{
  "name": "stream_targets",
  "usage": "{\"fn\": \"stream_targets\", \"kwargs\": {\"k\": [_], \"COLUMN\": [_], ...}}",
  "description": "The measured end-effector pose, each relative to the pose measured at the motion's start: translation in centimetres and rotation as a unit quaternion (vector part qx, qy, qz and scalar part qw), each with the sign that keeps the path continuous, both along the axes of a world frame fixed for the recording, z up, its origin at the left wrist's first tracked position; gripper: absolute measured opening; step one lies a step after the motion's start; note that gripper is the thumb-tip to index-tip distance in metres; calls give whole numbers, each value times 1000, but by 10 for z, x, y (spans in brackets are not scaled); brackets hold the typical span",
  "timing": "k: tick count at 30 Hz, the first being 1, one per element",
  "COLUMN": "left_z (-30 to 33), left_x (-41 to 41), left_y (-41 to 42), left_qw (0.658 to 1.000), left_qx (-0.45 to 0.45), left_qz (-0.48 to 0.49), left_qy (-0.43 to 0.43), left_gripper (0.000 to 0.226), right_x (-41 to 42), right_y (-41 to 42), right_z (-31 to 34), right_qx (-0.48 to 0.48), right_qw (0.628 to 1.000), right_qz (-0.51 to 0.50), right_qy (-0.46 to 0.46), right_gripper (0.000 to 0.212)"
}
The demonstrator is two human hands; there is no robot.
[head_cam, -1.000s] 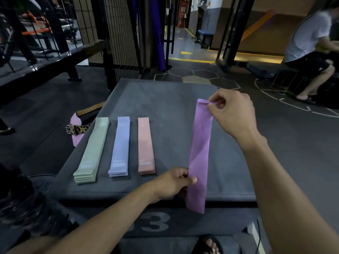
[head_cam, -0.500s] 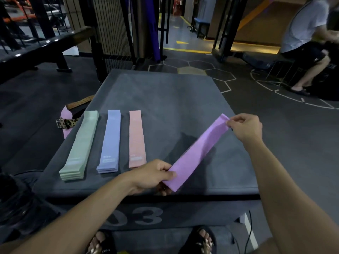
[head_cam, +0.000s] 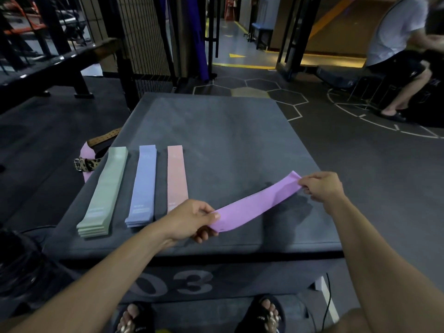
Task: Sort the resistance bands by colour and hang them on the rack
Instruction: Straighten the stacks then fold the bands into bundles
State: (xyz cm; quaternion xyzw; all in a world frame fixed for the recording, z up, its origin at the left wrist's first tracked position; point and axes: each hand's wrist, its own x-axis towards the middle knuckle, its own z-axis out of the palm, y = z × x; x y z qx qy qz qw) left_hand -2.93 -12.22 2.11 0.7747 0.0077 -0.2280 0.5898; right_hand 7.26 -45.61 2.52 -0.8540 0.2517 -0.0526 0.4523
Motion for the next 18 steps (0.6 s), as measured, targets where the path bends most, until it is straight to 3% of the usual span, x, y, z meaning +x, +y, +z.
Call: {"fn": "stream_targets", "kwargs": {"k": [8, 13, 16, 18], "left_z": [4, 22, 37, 45], "left_x": [5, 12, 19, 22], "left_y": [8, 2, -5, -11], "left_qw": [998, 992, 986, 983], "left_qx": [-19, -58, -74, -73], "left_qz": [42, 71, 76, 80], "left_qy": [-34, -91, -126, -151], "left_gripper": [17, 19, 18, 19], "right_x": [-10, -22, -39, -52], "right_y": [8, 36, 68, 91], "right_z": [13, 49, 74, 83], "right_qx": [122, 146, 129, 52], "right_qw": [991, 987, 977, 972], "right_qz": [0, 68, 156, 204], "right_qy": [48, -8, -71, -103], "right_gripper": [13, 12, 6, 5]}}
